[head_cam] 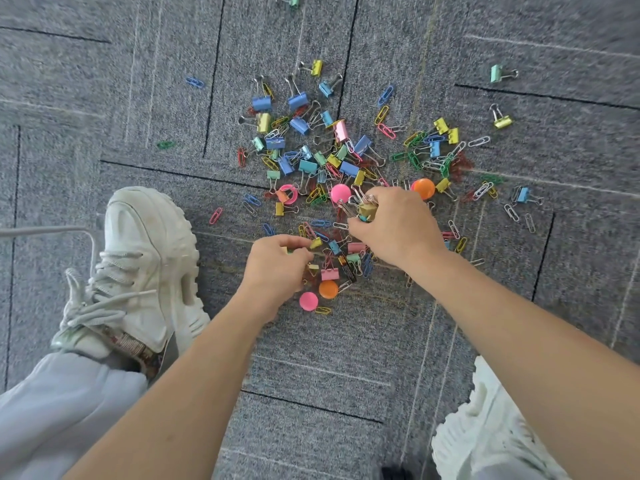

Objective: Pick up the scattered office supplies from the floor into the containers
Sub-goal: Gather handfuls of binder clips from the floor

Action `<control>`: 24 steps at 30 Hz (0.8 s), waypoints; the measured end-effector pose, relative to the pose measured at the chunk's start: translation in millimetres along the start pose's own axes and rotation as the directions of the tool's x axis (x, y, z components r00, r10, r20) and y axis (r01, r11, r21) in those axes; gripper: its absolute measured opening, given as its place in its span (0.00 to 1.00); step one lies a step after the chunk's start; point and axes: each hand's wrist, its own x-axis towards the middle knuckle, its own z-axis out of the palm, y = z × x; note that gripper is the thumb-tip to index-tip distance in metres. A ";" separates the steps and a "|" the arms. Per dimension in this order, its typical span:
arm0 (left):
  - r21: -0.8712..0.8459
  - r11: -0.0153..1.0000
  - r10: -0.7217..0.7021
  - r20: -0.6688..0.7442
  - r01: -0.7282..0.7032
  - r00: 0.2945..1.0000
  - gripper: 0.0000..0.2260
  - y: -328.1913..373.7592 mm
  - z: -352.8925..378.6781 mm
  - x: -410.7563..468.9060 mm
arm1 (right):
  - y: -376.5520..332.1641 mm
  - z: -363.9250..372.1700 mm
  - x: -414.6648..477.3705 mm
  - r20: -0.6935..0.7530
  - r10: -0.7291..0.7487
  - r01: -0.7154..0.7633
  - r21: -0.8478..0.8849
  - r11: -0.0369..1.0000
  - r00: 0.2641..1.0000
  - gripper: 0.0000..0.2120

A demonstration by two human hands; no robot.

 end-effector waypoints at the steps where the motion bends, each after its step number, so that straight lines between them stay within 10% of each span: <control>1: 0.044 0.999 0.025 -0.008 -0.024 1.000 0.04 -0.6 1.3 1.7 | 0.7 -0.8 0.5 0.001 0.007 -0.007 0.010 1.000 1.000 0.18; 14: 0.351 0.936 0.088 -0.209 -0.009 0.974 0.25 20.4 17.1 -1.4 | 4.4 -2.8 0.5 -0.004 -0.002 0.002 0.024 1.000 1.000 0.19; 24: 0.219 0.975 -0.005 -0.197 0.049 0.980 0.12 17.1 12.9 -0.1 | 4.0 -3.7 -0.7 0.008 -0.009 0.009 0.055 0.998 1.000 0.19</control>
